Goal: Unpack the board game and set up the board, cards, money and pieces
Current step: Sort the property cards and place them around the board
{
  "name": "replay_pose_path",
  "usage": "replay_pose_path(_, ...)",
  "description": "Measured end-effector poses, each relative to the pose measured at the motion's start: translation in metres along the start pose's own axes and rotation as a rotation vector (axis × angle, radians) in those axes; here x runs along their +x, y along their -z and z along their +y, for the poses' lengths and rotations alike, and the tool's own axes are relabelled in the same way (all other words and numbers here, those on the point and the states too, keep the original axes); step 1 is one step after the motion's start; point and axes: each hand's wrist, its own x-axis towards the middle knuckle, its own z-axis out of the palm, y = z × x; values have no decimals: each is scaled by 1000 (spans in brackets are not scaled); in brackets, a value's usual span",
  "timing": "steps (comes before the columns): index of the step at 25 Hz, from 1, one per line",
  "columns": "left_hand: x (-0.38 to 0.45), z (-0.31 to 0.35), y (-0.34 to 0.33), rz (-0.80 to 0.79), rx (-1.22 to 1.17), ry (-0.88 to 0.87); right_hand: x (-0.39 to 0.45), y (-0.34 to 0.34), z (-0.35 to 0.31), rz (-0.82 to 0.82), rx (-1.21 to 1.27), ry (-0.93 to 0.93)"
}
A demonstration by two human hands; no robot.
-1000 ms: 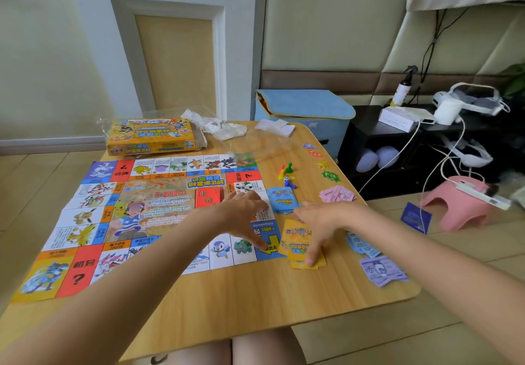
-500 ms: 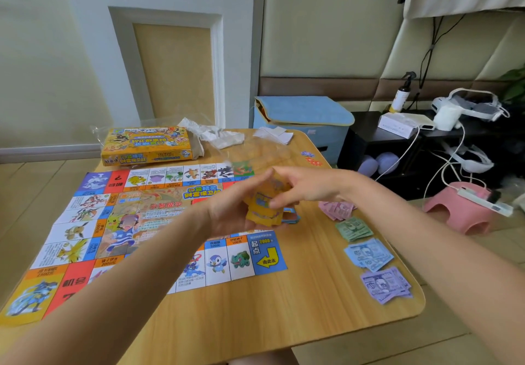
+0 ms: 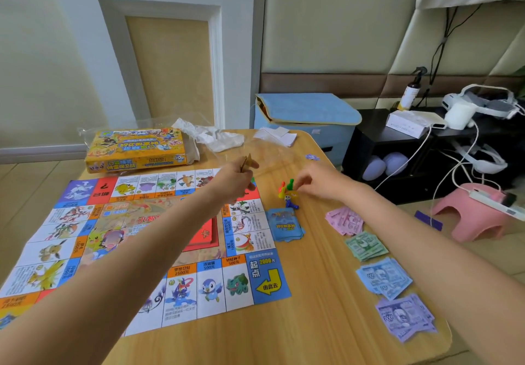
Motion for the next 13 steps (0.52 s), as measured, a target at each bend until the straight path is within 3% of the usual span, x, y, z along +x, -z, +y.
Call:
replay_pose_path(4, 17, -6, -13, -23, 172, -62, -4, -16, 7, -24, -78, 52)
replay_pose_path(8, 31, -10, -18, 58, 539, -113, -20, -27, 24, 38, -158, 77)
replay_pose_path(13, 38, -8, -23, 74, 729, -124, -7, -14, 31, -2, -328, -49)
